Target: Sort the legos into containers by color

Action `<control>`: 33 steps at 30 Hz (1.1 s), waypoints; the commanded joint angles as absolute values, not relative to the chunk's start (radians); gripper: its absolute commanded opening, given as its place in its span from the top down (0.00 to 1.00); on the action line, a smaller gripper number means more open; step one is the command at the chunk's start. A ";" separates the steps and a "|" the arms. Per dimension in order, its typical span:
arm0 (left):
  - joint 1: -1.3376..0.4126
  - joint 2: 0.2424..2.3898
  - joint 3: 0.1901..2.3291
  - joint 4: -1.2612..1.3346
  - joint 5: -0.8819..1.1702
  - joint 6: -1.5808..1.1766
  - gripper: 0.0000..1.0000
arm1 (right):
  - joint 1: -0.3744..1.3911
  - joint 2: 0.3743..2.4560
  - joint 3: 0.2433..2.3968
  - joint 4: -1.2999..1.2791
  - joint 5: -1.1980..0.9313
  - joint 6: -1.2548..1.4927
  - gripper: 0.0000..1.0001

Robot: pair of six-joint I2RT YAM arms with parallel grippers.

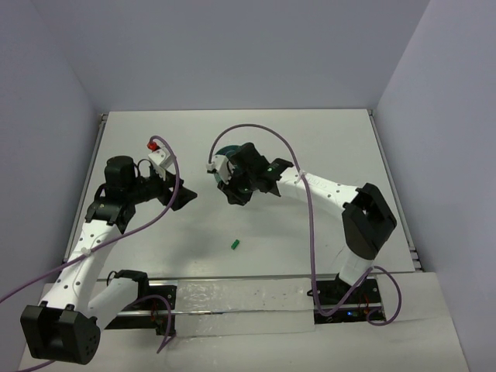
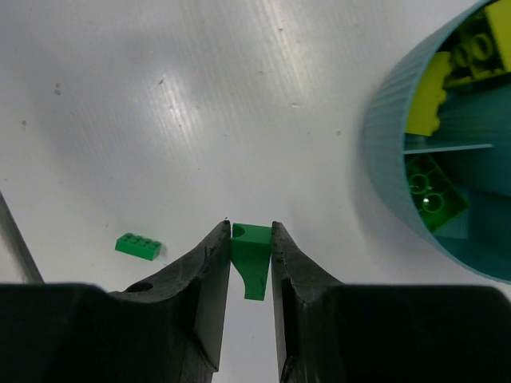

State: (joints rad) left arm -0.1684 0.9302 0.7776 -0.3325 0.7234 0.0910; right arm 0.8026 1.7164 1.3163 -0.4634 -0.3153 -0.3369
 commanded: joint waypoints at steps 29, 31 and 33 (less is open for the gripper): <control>-0.167 0.948 0.812 -0.310 0.722 0.107 0.21 | 0.661 1.761 1.358 -0.134 -0.205 -0.317 0.97; -0.167 0.951 0.812 -0.310 0.722 0.109 0.21 | 0.661 1.759 1.346 -0.128 -0.199 -0.330 0.92; -0.167 0.951 0.815 -0.313 0.722 0.109 0.21 | 0.661 1.759 1.341 -0.126 -0.198 -0.342 0.89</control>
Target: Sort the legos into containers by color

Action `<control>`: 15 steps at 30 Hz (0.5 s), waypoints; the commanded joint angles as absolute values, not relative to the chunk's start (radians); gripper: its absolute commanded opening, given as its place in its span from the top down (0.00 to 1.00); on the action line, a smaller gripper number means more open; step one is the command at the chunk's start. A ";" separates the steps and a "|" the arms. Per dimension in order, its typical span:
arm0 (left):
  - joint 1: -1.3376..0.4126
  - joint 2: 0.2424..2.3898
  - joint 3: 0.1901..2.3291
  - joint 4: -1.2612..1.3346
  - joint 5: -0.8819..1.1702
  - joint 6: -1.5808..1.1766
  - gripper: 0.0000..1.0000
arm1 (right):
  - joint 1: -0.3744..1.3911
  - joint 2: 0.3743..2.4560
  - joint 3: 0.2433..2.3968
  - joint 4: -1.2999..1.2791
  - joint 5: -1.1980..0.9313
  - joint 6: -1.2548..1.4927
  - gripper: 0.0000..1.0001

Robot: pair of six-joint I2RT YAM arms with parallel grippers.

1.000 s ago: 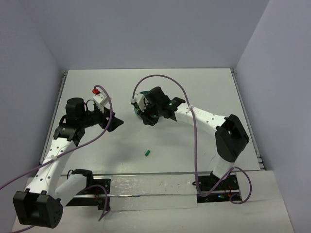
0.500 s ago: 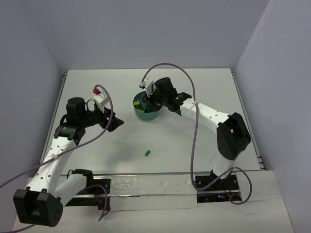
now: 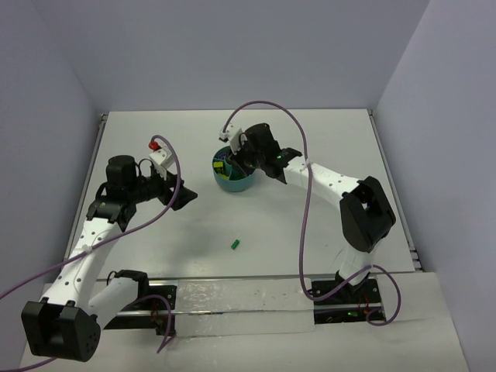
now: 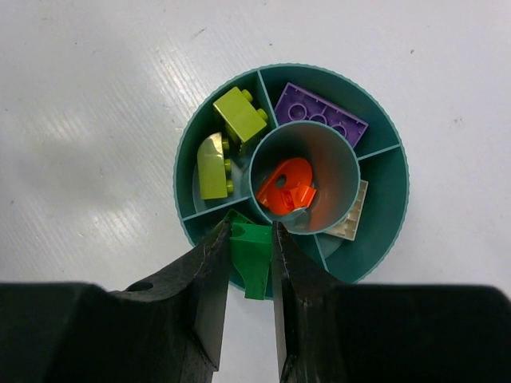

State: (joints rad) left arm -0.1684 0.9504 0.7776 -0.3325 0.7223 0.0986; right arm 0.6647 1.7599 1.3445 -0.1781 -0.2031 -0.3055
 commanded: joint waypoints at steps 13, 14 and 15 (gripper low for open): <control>-0.167 0.962 0.822 -0.319 0.724 0.118 0.20 | 0.661 1.750 1.321 -0.135 -0.202 -0.353 0.52; -0.167 0.962 0.822 -0.318 0.724 0.118 0.20 | 0.661 1.749 1.322 -0.135 -0.202 -0.353 0.50; -0.167 0.963 0.821 -0.318 0.724 0.118 0.20 | 0.661 1.749 1.321 -0.135 -0.202 -0.351 0.49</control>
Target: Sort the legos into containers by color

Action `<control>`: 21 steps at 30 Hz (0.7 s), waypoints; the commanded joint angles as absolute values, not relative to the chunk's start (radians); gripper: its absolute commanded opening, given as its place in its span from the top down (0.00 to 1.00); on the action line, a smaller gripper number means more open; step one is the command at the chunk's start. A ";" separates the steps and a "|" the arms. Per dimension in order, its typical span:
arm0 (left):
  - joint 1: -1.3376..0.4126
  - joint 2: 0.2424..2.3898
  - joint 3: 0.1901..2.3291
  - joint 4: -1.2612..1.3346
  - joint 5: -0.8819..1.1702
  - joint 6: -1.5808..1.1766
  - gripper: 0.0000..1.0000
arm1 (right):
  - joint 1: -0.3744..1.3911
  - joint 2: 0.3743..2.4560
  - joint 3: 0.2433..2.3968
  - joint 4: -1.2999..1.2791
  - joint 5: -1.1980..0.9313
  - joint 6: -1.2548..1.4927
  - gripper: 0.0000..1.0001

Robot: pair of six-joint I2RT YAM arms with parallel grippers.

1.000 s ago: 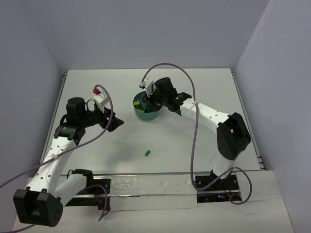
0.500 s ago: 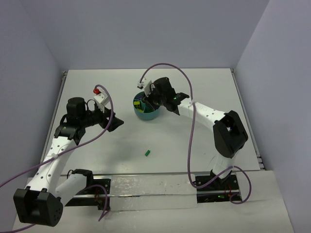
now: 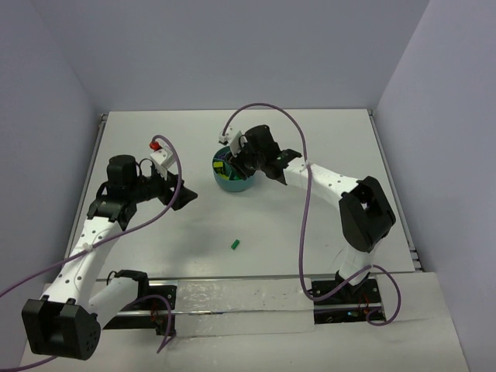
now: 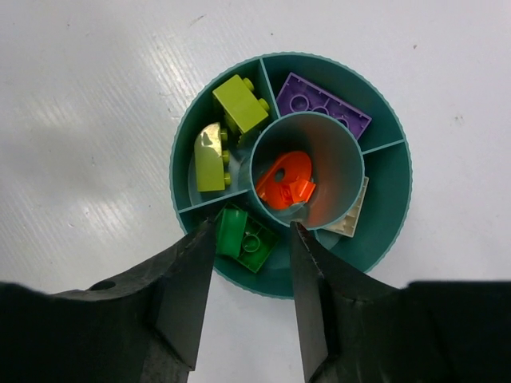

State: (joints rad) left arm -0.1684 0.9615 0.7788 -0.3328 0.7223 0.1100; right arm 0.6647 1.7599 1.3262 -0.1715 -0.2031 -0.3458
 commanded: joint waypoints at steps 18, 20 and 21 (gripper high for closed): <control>-0.368 1.033 0.825 -0.463 0.692 0.224 0.23 | 0.645 1.523 1.182 -0.295 -0.304 -0.302 0.49; -0.438 1.051 0.800 -0.449 0.687 0.183 0.23 | 0.611 1.491 1.151 -0.304 -0.312 -0.263 0.48; -0.463 1.066 0.799 -0.451 0.668 0.174 0.24 | 0.589 1.481 1.143 -0.311 -0.321 -0.244 0.48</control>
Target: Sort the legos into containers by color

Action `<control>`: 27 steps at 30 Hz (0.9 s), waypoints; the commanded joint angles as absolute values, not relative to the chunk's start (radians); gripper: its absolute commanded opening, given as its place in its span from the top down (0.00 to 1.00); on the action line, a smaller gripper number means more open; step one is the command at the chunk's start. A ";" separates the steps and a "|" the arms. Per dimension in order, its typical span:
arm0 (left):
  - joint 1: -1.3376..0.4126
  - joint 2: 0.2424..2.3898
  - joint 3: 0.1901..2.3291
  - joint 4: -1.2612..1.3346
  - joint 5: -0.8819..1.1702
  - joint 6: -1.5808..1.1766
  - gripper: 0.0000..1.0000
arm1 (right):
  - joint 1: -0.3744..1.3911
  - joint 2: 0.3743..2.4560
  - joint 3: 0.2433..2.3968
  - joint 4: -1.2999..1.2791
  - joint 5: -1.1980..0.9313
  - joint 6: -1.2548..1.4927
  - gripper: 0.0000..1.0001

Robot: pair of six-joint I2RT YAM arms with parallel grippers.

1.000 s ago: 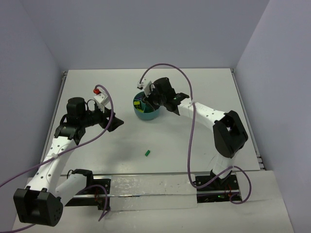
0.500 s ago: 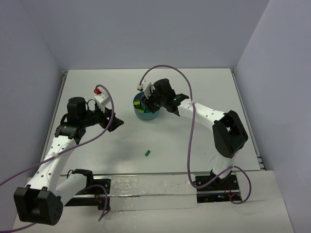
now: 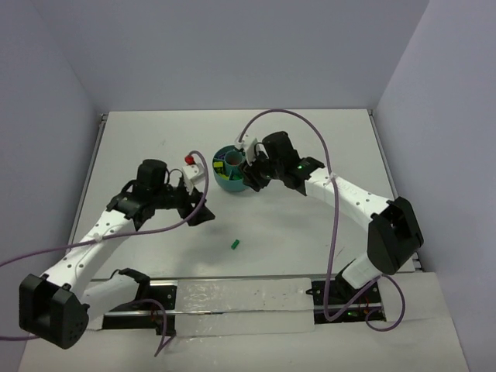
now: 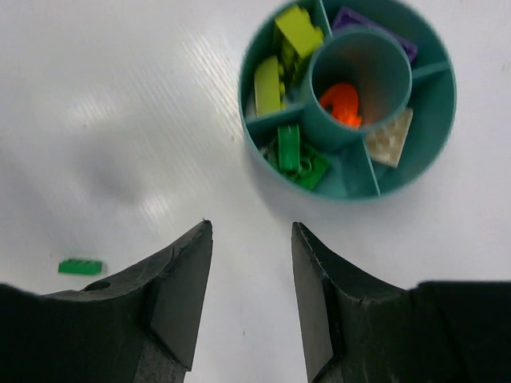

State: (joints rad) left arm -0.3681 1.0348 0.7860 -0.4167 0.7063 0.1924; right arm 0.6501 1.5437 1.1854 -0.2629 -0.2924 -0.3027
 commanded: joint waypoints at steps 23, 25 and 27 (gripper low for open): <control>-0.917 1.633 1.092 -0.646 0.254 0.044 0.34 | 0.405 1.345 1.010 -0.311 -0.268 -0.193 0.47; -0.920 1.668 1.108 -0.651 0.227 0.033 0.36 | 0.406 1.344 1.012 -0.311 -0.264 -0.194 0.47; -0.926 1.685 1.118 -0.650 0.204 0.026 0.37 | 0.405 1.342 1.012 -0.311 -0.261 -0.199 0.47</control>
State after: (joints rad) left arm -0.9169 1.6515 1.0679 -0.6375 0.2849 0.0636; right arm 0.4137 1.3769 1.0084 -0.3267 -0.2754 -0.1989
